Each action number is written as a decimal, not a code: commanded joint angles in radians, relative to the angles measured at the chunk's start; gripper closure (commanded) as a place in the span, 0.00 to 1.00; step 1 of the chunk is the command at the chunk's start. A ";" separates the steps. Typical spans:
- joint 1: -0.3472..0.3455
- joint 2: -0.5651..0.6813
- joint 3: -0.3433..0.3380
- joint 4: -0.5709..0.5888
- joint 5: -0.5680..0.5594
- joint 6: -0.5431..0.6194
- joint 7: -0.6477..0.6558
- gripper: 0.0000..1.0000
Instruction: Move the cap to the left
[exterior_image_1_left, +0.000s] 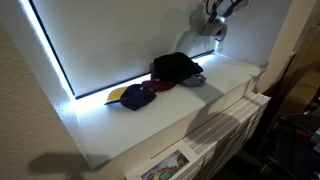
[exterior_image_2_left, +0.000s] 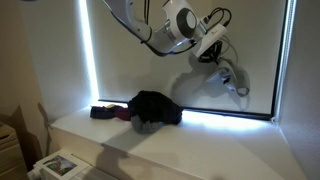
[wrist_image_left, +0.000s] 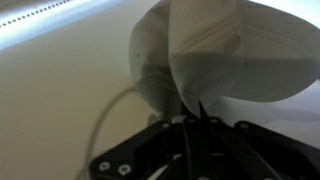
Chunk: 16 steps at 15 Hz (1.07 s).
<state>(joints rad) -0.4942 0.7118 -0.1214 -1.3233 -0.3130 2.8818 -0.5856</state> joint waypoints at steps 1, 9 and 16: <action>-0.102 -0.211 0.204 -0.237 0.073 0.004 -0.261 0.99; -0.113 -0.475 0.357 -0.375 0.319 -0.338 -0.669 0.99; 0.252 -0.514 0.036 -0.438 -0.196 -0.382 -0.418 0.99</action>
<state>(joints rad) -0.3444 0.2257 0.0026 -1.7115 -0.3361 2.5105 -1.0807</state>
